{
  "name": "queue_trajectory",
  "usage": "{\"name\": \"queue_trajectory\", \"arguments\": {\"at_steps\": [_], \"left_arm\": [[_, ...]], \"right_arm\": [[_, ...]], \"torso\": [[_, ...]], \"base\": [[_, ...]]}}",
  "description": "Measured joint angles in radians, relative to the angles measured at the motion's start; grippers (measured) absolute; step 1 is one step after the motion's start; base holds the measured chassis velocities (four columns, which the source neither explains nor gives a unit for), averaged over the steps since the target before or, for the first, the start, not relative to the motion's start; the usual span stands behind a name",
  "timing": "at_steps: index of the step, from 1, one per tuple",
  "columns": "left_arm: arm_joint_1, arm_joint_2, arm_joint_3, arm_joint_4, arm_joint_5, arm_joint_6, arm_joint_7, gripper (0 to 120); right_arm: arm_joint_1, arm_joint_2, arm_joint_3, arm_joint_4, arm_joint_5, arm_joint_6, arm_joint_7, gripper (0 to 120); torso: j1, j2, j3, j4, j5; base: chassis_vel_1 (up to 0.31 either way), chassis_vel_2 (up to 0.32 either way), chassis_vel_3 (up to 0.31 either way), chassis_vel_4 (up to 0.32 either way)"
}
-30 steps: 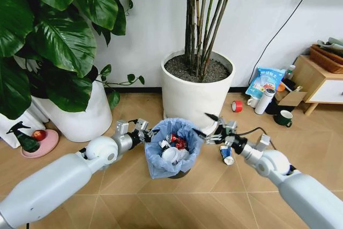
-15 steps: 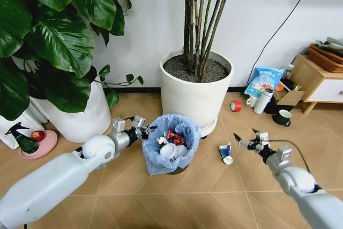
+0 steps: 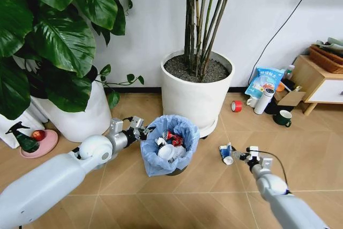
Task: Pick up the trash bin and place the garbage on the floor into it.
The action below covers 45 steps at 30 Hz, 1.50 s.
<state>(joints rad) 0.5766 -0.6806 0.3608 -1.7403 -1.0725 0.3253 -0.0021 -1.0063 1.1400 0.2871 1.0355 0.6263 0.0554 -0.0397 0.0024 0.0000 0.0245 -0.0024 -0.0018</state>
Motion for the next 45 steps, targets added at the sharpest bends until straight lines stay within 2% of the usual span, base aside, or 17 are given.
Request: {"name": "queue_trajectory", "arguments": {"at_steps": [6,14,17,19,21,23,26,27,30,33,38,43,45], "left_arm": [[-0.004,0.001,0.003,-0.002,-0.008,0.003,-0.006,0],[-0.007,-0.001,0.005,0.001,-0.011,0.005,-0.008,0],[-0.009,0.000,0.004,0.001,-0.014,0.005,-0.009,0],[-0.009,0.001,0.003,0.001,-0.015,0.005,-0.009,0],[-0.007,0.003,0.000,0.000,-0.015,0.005,-0.009,0],[-0.006,0.003,-0.001,0.000,-0.015,0.005,-0.009,0],[-0.006,0.003,-0.004,0.000,-0.015,0.005,-0.009,0],[-0.006,0.003,-0.004,0.000,-0.015,0.005,-0.009,0],[-0.006,-0.001,-0.005,0.002,-0.015,0.005,-0.009,0],[-0.006,-0.002,-0.005,0.003,-0.015,0.005,-0.009,0],[-0.007,-0.002,-0.005,0.004,-0.015,0.005,-0.009,0],[-0.007,-0.002,-0.006,0.004,-0.016,0.005,-0.009,0],[-0.007,-0.002,-0.006,0.004,-0.016,0.005,-0.009,0]], "right_arm": [[0.037,0.074,0.008,-0.080,-0.042,0.024,-0.013,100],[0.077,0.104,0.009,-0.135,-0.059,0.026,-0.009,100],[0.089,0.108,0.001,-0.145,-0.059,0.009,0.002,87],[0.091,0.109,-0.002,-0.147,-0.059,0.003,0.008,85],[0.093,0.109,-0.004,-0.153,-0.063,-0.006,0.022,72],[0.094,0.107,-0.004,-0.154,-0.065,-0.009,0.027,68],[0.093,0.099,-0.003,-0.154,-0.067,-0.023,0.046,55],[0.093,0.099,-0.003,-0.154,-0.067,-0.023,0.046,55],[0.090,0.090,-0.003,-0.154,-0.074,-0.035,0.057,39],[0.090,0.088,-0.003,-0.154,-0.076,-0.037,0.060,32],[0.089,0.080,-0.003,-0.152,-0.076,-0.041,0.061,11],[0.086,0.072,-0.007,-0.146,-0.073,-0.051,0.062,0],[0.084,0.070,-0.008,-0.143,-0.073,-0.052,0.062,0]], "torso": [[0.000,0.000,0.000,0.0001,-0.0002],[0.000,0.000,0.000,-0.0002,-0.0005],[0.000,0.000,0.000,-0.0001,-0.0005],[0.000,0.000,0.000,-0.0001,-0.0005],[0.000,0.000,0.000,-0.0001,-0.0002],[0.000,0.000,0.000,-0.0001,-0.0002],[0.000,0.000,0.000,-0.0001,-0.0002],[0.000,0.000,0.000,-0.0001,-0.0002],[0.000,0.000,0.000,-0.0001,-0.0002],[0.000,0.000,0.000,-0.0002,-0.0002],[0.000,0.000,0.000,-0.0001,-0.0003],[0.000,0.000,0.000,0.0000,0.0000],[0.000,0.000,0.000,0.0000,0.0001]], "base": [[0.000,0.000,0.000,0.000],[0.000,0.000,0.000,0.000],[0.000,0.000,0.000,0.000],[0.000,0.000,0.000,0.000],[0.000,0.000,0.000,0.000],[0.000,0.000,0.000,0.000],[0.000,0.000,0.000,0.000],[0.000,0.000,0.000,0.000],[0.000,0.000,0.000,0.000],[0.000,0.000,0.000,0.000],[0.000,0.000,0.000,0.000],[0.000,0.000,0.000,0.000],[0.000,0.000,0.000,0.000]]}}
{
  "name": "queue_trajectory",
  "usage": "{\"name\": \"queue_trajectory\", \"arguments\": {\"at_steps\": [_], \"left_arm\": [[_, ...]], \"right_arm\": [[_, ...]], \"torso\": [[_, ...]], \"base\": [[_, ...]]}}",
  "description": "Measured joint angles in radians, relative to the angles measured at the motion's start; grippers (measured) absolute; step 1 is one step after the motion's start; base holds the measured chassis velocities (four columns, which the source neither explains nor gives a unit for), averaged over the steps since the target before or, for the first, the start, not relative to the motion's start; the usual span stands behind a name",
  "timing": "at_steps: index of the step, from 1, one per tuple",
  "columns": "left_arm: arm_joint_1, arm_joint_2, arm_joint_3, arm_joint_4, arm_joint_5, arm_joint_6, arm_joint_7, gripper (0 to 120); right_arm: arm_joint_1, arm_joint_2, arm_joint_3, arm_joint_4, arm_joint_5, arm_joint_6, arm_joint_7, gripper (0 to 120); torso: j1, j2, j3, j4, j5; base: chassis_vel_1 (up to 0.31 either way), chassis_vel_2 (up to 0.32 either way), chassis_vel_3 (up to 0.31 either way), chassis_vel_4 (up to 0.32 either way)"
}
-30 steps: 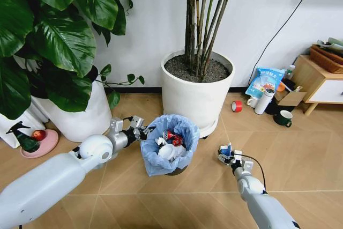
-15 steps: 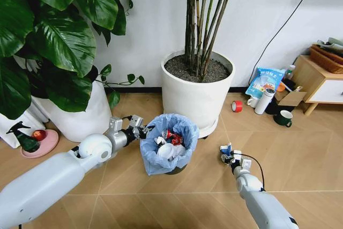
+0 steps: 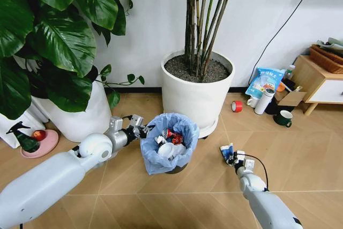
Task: Pick up the trash bin and place the garbage on the floor into it.
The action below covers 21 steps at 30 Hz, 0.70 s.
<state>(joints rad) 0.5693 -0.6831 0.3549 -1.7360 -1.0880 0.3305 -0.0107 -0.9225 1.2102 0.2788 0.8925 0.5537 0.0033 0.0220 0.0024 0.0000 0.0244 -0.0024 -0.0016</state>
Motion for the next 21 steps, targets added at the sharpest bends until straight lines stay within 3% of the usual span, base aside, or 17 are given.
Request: {"name": "queue_trajectory", "arguments": {"at_steps": [7,12,14,17,21], "left_arm": [[0.000,0.004,0.000,0.004,0.000,0.000,0.001,0],[-0.001,0.009,0.004,0.008,-0.001,0.000,0.005,0],[-0.003,0.007,0.015,0.013,0.001,-0.002,0.007,0],[-0.002,0.003,0.021,0.013,0.003,-0.003,0.009,0],[-0.005,-0.001,0.024,0.023,0.005,-0.004,0.013,0]], "right_arm": [[-0.019,-0.025,-0.004,0.035,0.018,-0.013,0.003,0],[-0.054,-0.101,-0.012,0.128,0.060,-0.021,0.003,0],[-0.098,-0.182,-0.002,0.239,0.077,-0.013,-0.027,0],[-0.141,-0.229,0.026,0.296,0.046,0.054,-0.109,0],[-0.205,-0.309,0.074,0.369,0.021,0.250,-0.371,0]], "torso": [[0.000,0.000,0.000,-0.0002,0.0002],[0.000,0.000,0.000,-0.0001,0.0002],[0.000,0.000,0.000,-0.0001,-0.0006],[0.000,0.000,0.000,-0.0003,-0.0001],[0.000,0.000,0.000,-0.0005,0.0000]], "base": [[0.000,0.000,0.000,0.000],[0.000,0.000,0.000,0.000],[0.000,0.000,0.000,0.000],[0.000,0.000,0.000,0.000],[0.000,0.000,0.000,0.000]]}}
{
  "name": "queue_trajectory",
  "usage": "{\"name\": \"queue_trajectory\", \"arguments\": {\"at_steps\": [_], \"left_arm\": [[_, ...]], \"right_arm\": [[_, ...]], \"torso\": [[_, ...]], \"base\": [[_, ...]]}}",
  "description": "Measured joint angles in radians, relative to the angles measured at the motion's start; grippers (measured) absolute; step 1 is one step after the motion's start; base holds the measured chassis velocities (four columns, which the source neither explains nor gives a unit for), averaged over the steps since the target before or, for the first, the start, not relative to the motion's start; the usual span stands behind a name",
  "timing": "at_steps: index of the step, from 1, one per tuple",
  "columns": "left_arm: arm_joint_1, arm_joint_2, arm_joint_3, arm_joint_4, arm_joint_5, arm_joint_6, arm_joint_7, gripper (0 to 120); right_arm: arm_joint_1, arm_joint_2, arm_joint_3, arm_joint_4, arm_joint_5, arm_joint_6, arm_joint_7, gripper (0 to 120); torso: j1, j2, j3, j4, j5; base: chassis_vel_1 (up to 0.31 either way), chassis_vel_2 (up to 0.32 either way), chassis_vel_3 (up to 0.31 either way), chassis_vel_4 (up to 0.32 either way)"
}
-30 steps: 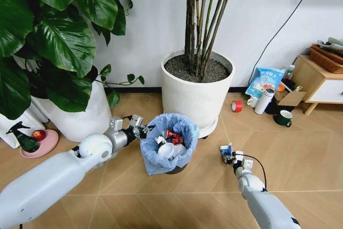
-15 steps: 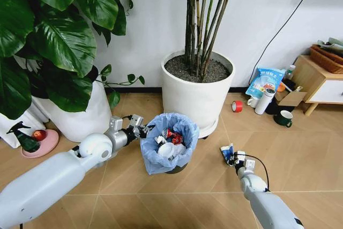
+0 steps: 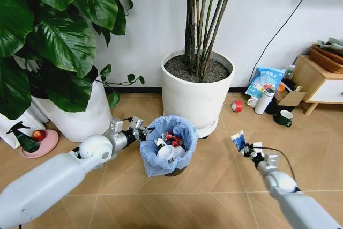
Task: Pick up the trash bin and place the garbage on the floor into it.
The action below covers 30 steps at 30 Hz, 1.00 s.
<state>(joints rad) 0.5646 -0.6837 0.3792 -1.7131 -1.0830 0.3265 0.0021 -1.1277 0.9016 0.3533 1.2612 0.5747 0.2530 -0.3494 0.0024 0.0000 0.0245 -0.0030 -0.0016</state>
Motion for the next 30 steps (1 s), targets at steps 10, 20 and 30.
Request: {"name": "queue_trajectory", "arguments": {"at_steps": [10,20,30], "left_arm": [[-0.007,-0.002,0.014,0.013,0.001,-0.002,0.004,0],[-0.020,-0.011,0.023,0.026,-0.002,-0.003,0.009,0],[-0.026,-0.005,0.022,0.004,-0.015,-0.003,0.007,0]], "right_arm": [[0.005,-0.092,-0.011,0.205,0.262,0.125,-0.358,0],[0.163,-0.088,-0.183,0.329,0.459,0.049,-0.601,0],[0.339,-0.033,-0.397,0.205,0.442,0.027,-0.646,0]], "torso": [[0.000,0.000,0.000,0.0005,-0.0002],[0.000,0.000,0.000,0.0004,-0.0005],[0.000,0.000,0.000,0.0005,-0.0004]], "base": [[0.000,0.000,0.000,0.000],[0.000,0.000,0.000,0.000],[0.000,0.000,0.000,0.000]]}}
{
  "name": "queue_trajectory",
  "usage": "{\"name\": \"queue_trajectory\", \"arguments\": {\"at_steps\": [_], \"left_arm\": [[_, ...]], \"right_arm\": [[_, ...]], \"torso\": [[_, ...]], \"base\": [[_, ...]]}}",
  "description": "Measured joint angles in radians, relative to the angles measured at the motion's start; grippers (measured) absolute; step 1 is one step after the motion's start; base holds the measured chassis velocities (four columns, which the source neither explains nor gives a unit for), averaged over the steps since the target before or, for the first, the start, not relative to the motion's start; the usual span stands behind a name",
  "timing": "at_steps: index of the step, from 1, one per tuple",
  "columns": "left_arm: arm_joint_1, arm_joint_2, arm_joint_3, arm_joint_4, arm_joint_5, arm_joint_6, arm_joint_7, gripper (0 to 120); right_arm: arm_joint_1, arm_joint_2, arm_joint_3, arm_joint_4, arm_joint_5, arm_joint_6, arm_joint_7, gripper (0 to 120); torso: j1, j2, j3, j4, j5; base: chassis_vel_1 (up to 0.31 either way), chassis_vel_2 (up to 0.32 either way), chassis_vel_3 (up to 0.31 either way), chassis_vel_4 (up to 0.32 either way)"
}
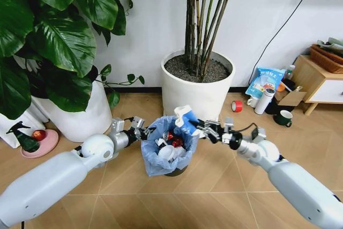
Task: Pick up the trash bin and place the garbage on the floor into it.
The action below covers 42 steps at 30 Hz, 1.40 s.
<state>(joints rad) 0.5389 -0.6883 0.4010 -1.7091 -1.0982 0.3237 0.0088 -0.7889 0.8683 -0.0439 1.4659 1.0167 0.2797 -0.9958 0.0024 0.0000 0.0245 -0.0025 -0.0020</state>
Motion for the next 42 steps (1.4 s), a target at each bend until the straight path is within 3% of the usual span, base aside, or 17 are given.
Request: {"name": "queue_trajectory", "arguments": {"at_steps": [9,20,21,24,29,34,37,38,42], "left_arm": [[-0.004,-0.001,-0.009,-0.020,-0.011,0.000,-0.004,0],[-0.003,0.002,-0.015,-0.020,-0.012,0.001,-0.005,0],[-0.002,0.002,-0.016,-0.019,-0.012,0.001,-0.004,0],[-0.003,0.000,-0.017,-0.016,-0.012,0.001,-0.004,0],[0.010,0.006,-0.034,-0.022,-0.012,0.004,-0.013,0],[0.042,0.027,-0.086,-0.029,-0.010,0.004,-0.015,0],[0.090,0.060,-0.164,-0.035,0.002,-0.003,-0.002,0],[0.090,0.060,-0.164,-0.035,0.002,-0.003,-0.002,0],[0.197,0.087,-0.313,-0.040,0.026,-0.015,0.011,0]], "right_arm": [[0.120,0.058,-0.135,-0.121,-0.063,0.012,0.059,0],[0.117,0.049,-0.134,-0.127,-0.079,0.007,0.067,30],[0.116,0.047,-0.133,-0.124,-0.079,0.005,0.067,41],[0.116,0.042,-0.128,-0.117,-0.079,0.004,0.067,51],[0.083,0.036,-0.048,-0.050,-0.055,0.005,0.107,73],[0.042,0.020,0.031,-0.025,-0.036,0.012,0.155,86],[-0.054,-0.015,0.179,0.016,-0.026,0.005,0.232,99],[-0.054,-0.015,0.179,0.016,-0.026,0.005,0.232,99],[-0.143,-0.026,0.302,0.047,-0.038,-0.002,0.335,100]], "torso": [[0.000,0.000,0.000,0.0001,-0.0001],[0.000,0.000,0.000,-0.0003,0.0000],[0.000,0.000,0.000,-0.0003,0.0001],[0.000,0.000,0.000,-0.0001,0.0001],[0.000,0.000,0.000,-0.0001,-0.0001],[0.000,0.000,0.000,0.0000,0.0003],[0.000,0.000,0.000,-0.0003,0.0000],[0.000,0.000,0.000,-0.0003,0.0000],[0.000,0.000,0.000,-0.0005,0.0009]], "base": [[0.000,0.000,0.000,0.000],[0.000,0.000,0.000,0.000],[0.000,0.000,0.000,0.000],[0.000,0.000,0.000,0.000],[0.000,0.000,0.000,0.000],[0.000,0.000,0.000,0.000],[0.000,0.000,0.000,0.000],[0.000,0.000,0.000,0.000],[0.000,0.000,0.000,0.000]]}}
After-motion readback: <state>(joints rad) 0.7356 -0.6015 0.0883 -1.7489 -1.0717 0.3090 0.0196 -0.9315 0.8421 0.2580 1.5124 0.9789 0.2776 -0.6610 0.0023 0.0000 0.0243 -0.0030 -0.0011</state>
